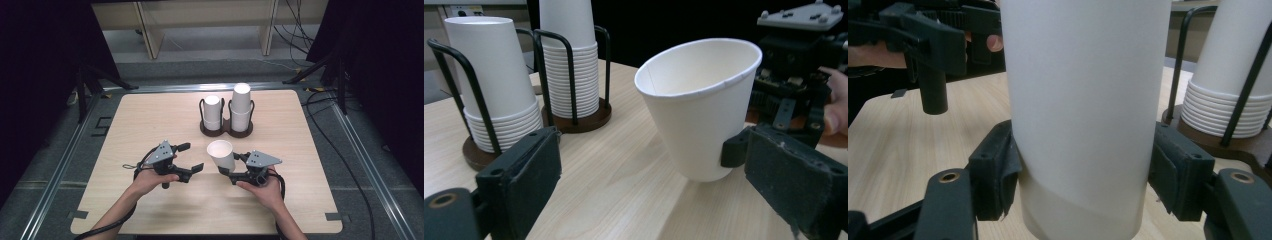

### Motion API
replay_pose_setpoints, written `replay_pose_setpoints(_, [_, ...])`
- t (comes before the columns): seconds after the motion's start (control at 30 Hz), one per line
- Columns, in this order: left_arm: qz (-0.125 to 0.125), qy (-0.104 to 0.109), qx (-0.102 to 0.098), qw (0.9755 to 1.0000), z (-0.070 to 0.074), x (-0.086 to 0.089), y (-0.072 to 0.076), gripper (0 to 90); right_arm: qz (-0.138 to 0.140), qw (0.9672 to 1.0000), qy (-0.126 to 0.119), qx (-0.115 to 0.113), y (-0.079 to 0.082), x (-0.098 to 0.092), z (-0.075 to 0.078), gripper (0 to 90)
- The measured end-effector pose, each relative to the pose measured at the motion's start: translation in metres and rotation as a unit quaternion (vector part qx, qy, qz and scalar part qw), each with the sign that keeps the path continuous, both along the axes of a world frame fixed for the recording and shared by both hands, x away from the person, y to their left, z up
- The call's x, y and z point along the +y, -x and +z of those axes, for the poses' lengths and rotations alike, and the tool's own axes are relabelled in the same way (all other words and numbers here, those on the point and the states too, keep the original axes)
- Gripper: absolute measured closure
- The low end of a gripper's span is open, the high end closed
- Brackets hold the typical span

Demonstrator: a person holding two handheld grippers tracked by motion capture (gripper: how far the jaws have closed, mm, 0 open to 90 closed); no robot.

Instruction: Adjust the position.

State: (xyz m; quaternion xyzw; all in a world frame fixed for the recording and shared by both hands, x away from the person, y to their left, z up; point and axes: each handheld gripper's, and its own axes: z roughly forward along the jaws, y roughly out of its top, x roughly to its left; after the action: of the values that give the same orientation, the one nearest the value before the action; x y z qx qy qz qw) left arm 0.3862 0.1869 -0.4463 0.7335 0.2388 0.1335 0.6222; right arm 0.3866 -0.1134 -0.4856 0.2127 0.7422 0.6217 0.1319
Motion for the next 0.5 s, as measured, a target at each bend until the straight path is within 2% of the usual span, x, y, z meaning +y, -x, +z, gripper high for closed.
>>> replay_pose_setpoints(0.07, [-0.002,0.003,0.003,1.0,0.002,-0.003,0.0,7.6,-0.001,1.0,-0.003,-0.007,0.0,0.0,0.0,34.7])
replay_pose_setpoints(0.17, [-0.009,0.002,0.002,1.0,0.005,-0.007,-0.002,7.6,0.001,1.0,-0.002,0.002,0.001,0.001,0.001,34.7])
replay_pose_setpoints(0.23, [-0.011,0.005,0.003,0.9999,0.006,-0.008,-0.004,7.6,0.0,0.9999,-0.004,-0.009,0.0,0.001,0.002,34.7])
replay_pose_setpoints(0.27, [-0.014,0.015,0.004,0.9998,0.006,-0.01,-0.005,7.6,-0.001,1.0,-0.005,-0.006,0.001,0.002,0.002,34.7])
replay_pose_setpoints(0.3, [-0.017,0.014,0.005,0.9997,0.006,-0.011,-0.006,7.6,-0.003,1.0,0.005,0.001,0.002,0.002,0.002,34.7])
replay_pose_setpoints(0.37, [-0.018,0.004,0.01,0.9998,0.007,-0.012,-0.005,7.6,-0.002,1.0,0.002,0.005,0.002,0.004,0.002,34.7])
replay_pose_setpoints(0.4, [-0.021,0.006,0.009,0.9997,0.007,-0.014,-0.006,7.6,-0.004,0.9999,0.002,-0.016,0.001,0.004,0.002,34.7])
replay_pose_setpoints(0.43, [-0.026,0.009,0.01,0.9996,0.007,-0.015,-0.006,7.6,0.004,1.0,-0.005,-0.005,0.001,0.006,0.002,34.7])
replay_pose_setpoints(0.47, [-0.025,0.007,0.014,0.9996,0.008,-0.016,-0.006,7.7,0.002,1.0,-0.004,-0.004,0.002,0.006,0.002,34.7])
replay_pose_setpoints(0.5, [-0.029,0.009,0.016,0.9994,0.008,-0.018,-0.007,7.6,-0.002,0.9999,0.001,-0.014,0.001,0.006,0.003,34.7])
